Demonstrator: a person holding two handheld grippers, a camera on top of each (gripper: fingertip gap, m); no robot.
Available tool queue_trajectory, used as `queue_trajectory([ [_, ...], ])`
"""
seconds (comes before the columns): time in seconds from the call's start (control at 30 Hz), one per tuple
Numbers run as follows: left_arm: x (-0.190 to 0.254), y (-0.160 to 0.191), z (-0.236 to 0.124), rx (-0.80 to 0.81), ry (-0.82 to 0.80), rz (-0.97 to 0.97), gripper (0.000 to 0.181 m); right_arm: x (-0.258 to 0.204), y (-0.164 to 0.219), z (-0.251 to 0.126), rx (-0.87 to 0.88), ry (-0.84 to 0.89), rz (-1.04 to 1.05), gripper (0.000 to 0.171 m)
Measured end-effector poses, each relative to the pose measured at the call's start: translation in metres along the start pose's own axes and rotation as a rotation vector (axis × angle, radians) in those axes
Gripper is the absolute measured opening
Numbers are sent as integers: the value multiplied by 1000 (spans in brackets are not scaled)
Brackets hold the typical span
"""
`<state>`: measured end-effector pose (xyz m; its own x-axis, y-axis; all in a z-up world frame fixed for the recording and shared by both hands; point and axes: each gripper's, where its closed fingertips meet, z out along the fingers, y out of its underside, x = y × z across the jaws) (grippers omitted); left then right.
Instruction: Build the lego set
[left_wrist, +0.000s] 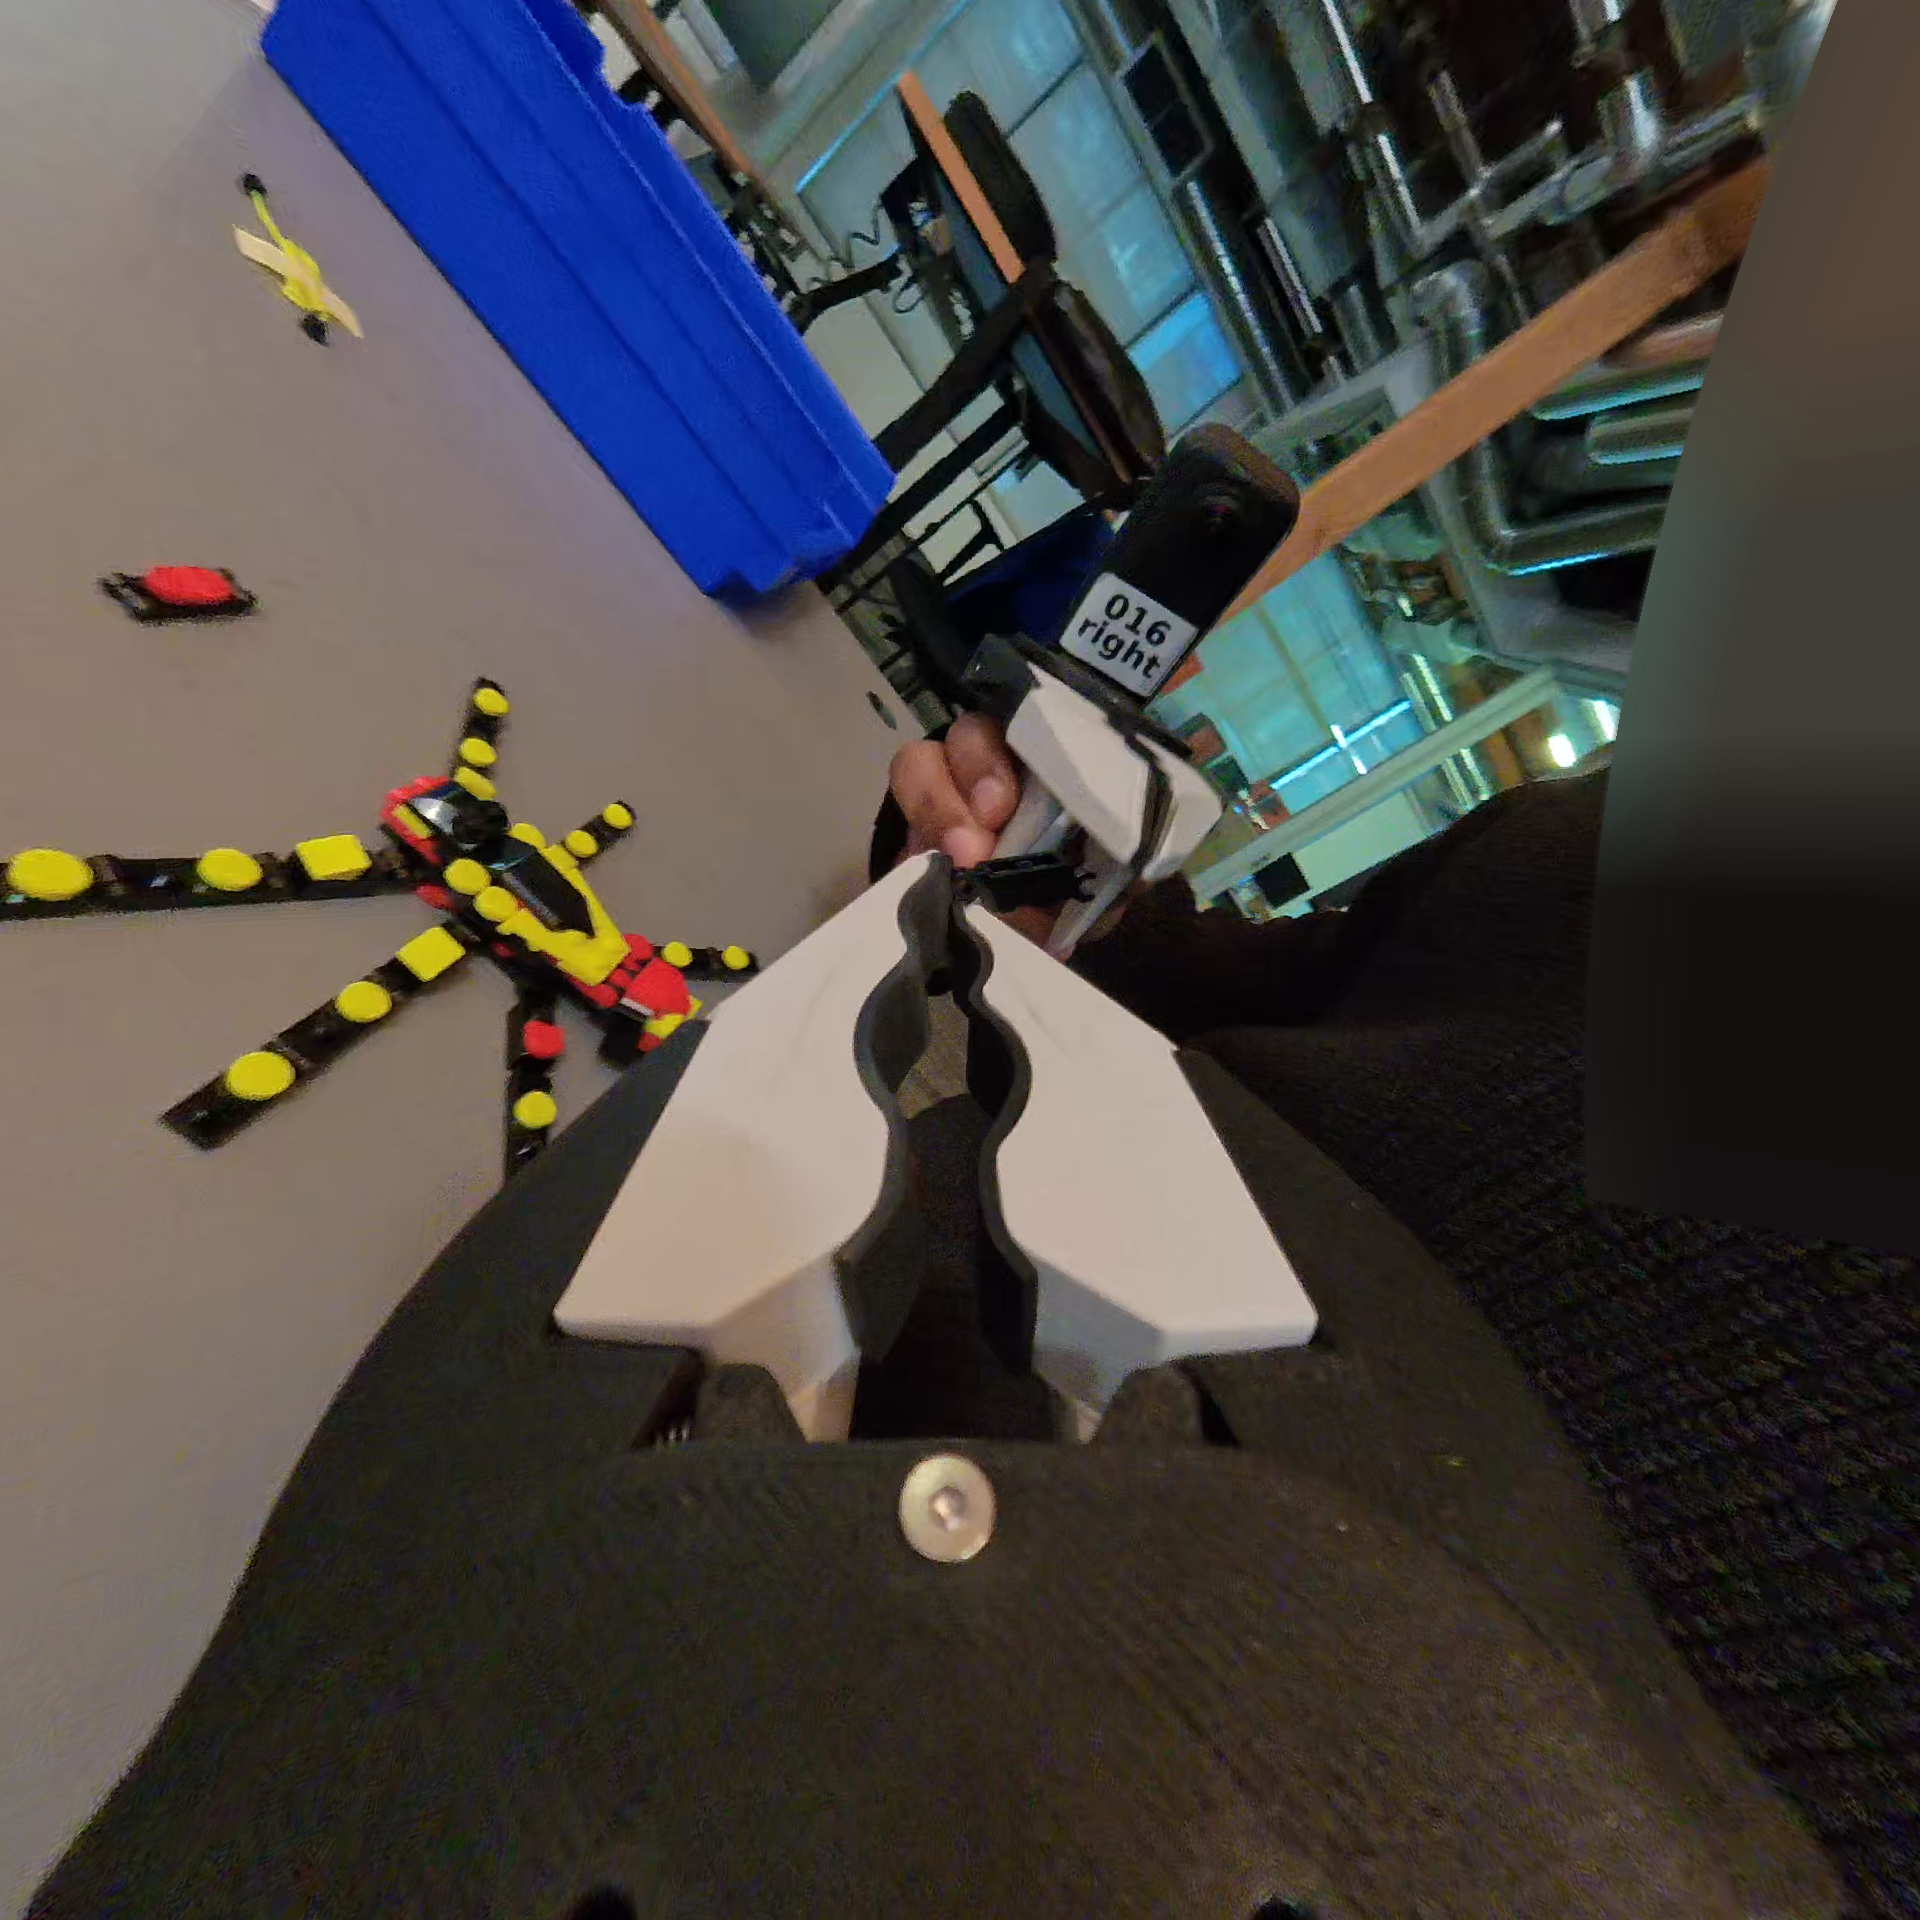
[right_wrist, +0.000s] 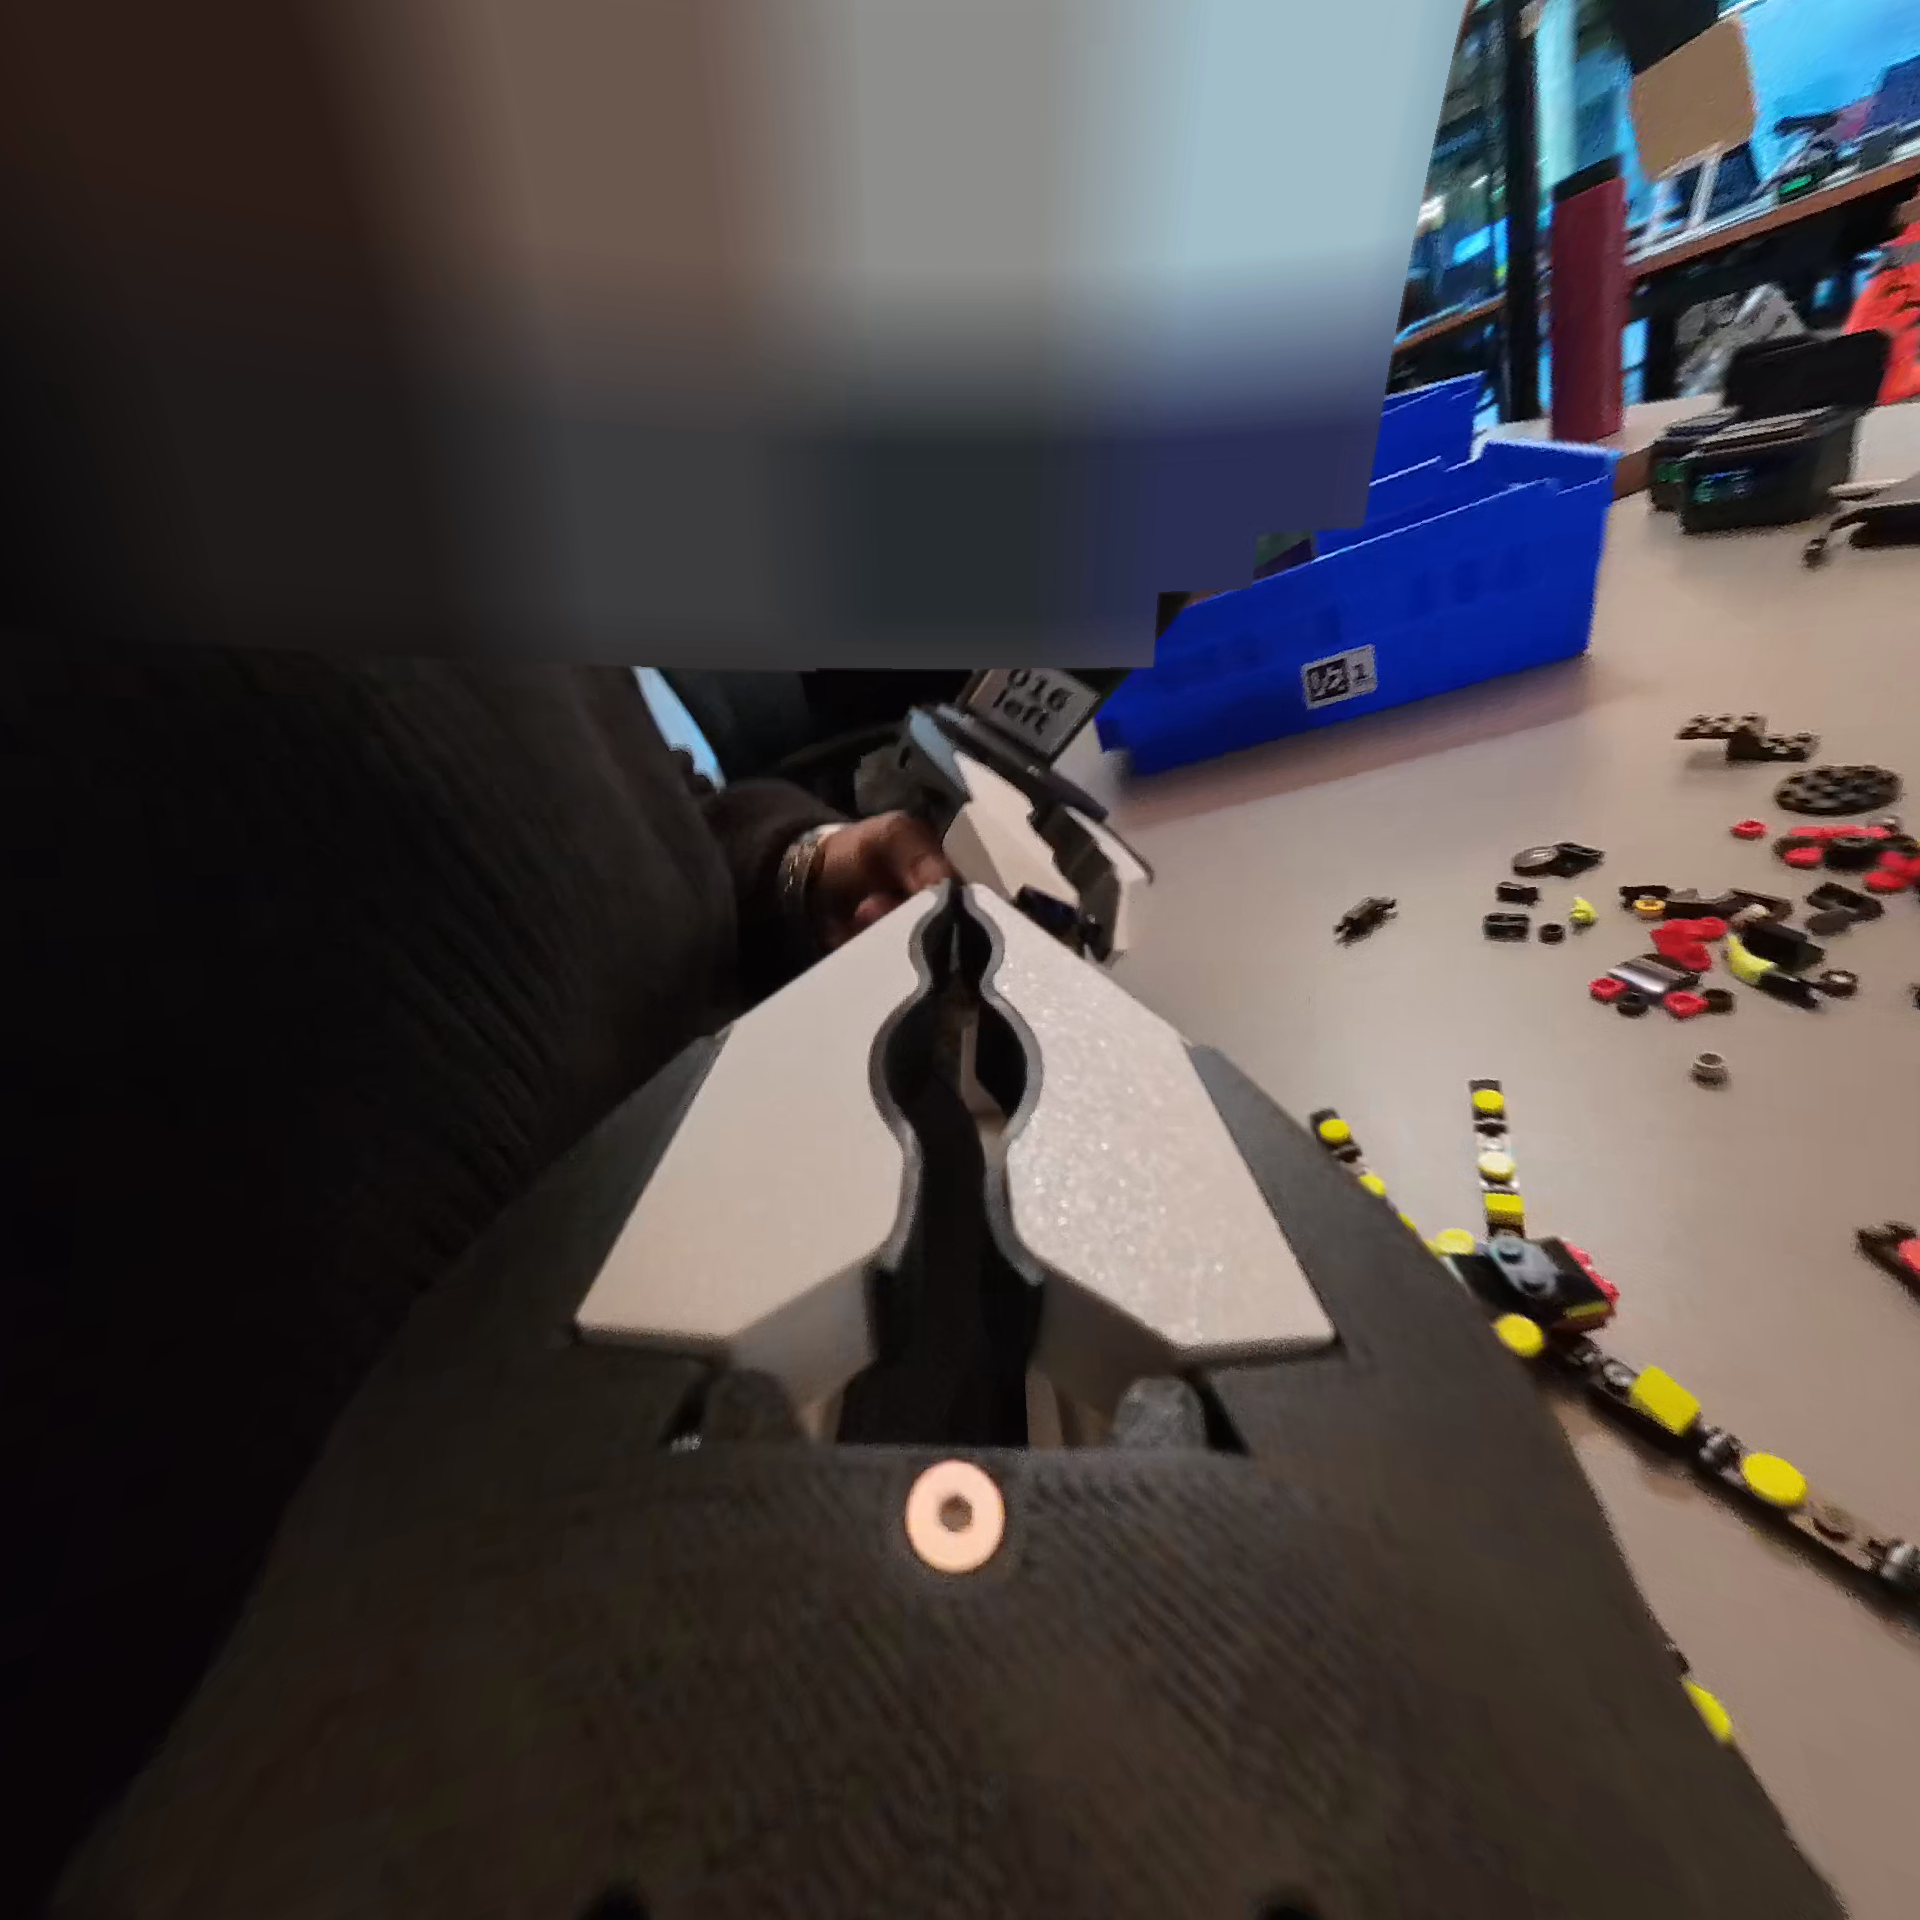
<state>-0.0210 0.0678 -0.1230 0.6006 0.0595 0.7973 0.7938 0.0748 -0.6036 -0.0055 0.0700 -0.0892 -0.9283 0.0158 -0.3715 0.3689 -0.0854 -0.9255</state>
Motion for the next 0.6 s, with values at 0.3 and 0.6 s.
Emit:
queue_trajectory([
  [0.3,-20,10,1,-88,-217,241,0,24,23,3,-81,92,194,14],
  [0.6,-41,12,-4,-149,-389,367,0,50,37,-8,-173,245,203,12],
])
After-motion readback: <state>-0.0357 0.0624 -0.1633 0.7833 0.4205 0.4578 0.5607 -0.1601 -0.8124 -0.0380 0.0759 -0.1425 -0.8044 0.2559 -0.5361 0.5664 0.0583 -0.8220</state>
